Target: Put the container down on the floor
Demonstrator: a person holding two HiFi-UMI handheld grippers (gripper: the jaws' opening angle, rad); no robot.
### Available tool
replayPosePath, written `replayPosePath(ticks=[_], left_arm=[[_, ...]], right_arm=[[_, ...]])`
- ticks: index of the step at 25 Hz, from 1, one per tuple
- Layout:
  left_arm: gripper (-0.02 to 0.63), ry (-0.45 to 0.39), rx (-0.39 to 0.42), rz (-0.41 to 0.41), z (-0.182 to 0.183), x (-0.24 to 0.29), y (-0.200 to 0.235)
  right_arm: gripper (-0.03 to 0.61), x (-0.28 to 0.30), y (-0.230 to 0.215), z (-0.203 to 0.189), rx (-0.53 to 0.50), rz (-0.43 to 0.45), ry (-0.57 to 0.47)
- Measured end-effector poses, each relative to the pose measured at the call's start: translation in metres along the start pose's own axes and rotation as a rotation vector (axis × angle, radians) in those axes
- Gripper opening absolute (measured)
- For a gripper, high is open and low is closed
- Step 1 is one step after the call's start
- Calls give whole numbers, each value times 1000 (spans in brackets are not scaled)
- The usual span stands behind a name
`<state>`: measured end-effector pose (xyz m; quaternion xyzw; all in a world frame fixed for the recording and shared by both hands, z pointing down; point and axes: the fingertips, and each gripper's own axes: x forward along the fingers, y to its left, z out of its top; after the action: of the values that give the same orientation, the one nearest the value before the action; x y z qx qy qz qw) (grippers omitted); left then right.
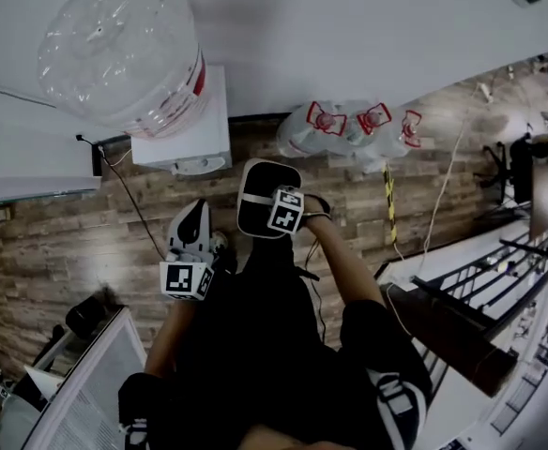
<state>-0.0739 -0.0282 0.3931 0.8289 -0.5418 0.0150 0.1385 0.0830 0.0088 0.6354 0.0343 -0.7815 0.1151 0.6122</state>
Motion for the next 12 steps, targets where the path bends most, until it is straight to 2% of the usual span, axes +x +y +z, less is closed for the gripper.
replayPosePath(ticks=[6,12], left_arm=[[29,24,-3,79,-4,55,0],[31,39,-7,89,-14,98,2]], right_arm=[[89,14,-57,-2,-63,19,20],[89,45,-116,-9,-78,26,27]])
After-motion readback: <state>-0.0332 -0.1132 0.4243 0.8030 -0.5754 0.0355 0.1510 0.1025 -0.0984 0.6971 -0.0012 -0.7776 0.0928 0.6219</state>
